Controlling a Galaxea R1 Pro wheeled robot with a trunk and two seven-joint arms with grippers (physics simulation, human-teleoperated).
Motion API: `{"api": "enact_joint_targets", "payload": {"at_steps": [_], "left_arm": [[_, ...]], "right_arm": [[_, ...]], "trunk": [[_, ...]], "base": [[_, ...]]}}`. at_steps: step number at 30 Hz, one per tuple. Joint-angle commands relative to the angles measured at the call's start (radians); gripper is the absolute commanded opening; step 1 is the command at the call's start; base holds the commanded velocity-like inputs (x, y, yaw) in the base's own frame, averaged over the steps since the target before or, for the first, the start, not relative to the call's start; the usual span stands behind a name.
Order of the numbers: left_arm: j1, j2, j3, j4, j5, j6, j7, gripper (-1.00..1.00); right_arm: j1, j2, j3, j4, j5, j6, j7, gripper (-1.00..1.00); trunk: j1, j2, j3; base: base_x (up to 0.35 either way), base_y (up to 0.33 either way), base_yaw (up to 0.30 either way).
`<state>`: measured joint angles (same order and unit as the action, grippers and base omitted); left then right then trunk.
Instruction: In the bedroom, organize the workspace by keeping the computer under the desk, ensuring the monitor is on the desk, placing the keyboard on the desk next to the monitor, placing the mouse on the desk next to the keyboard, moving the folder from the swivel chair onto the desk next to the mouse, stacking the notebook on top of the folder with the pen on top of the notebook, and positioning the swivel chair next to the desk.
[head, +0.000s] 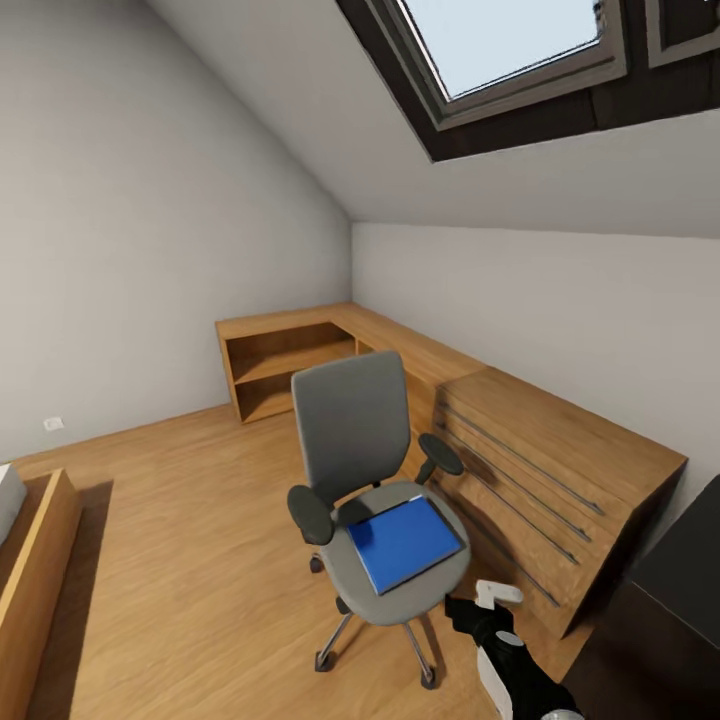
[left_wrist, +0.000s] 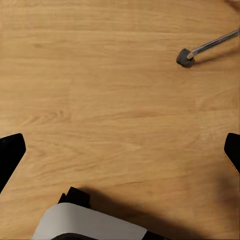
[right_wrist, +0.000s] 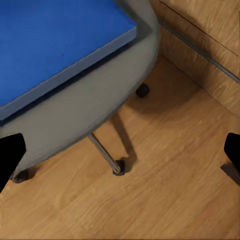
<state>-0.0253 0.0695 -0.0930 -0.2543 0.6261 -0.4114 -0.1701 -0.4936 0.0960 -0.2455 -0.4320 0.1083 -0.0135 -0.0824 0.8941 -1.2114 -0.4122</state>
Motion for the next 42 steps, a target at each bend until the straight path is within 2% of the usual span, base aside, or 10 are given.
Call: {"api": "enact_joint_targets", "payload": {"at_steps": [1, 12, 29, 42], "left_arm": [[-0.001, 0.001, -0.008, 0.001, 0.011, -0.004, -0.003, 1.00], [-0.001, 0.002, -0.008, 0.001, 0.010, -0.004, -0.002, 1.00], [-0.001, 0.004, -0.007, 0.001, 0.011, -0.005, -0.002, 1.00], [-0.001, 0.004, -0.007, 0.001, 0.011, -0.005, -0.002, 1.00]], "right_arm": [[-0.006, 0.001, -0.007, -0.008, 0.010, 0.005, 0.000, 1.00], [-0.033, 0.007, -0.006, -0.061, 0.010, 0.026, 0.003, 1.00], [-0.034, 0.004, -0.006, -0.065, 0.010, 0.024, 0.006, 1.00], [-0.034, 0.003, -0.007, -0.062, 0.014, 0.026, 0.001, 1.00]], "trunk": [[0.001, -0.001, -0.001], [0.001, -0.001, -0.001], [0.001, -0.001, -0.001], [0.001, -0.001, -0.001]], "base": [[0.322, 0.000, 0.000], [0.290, 0.118, 0.000], [0.264, 0.218, 0.000], [0.236, 0.036, 0.000]]}}
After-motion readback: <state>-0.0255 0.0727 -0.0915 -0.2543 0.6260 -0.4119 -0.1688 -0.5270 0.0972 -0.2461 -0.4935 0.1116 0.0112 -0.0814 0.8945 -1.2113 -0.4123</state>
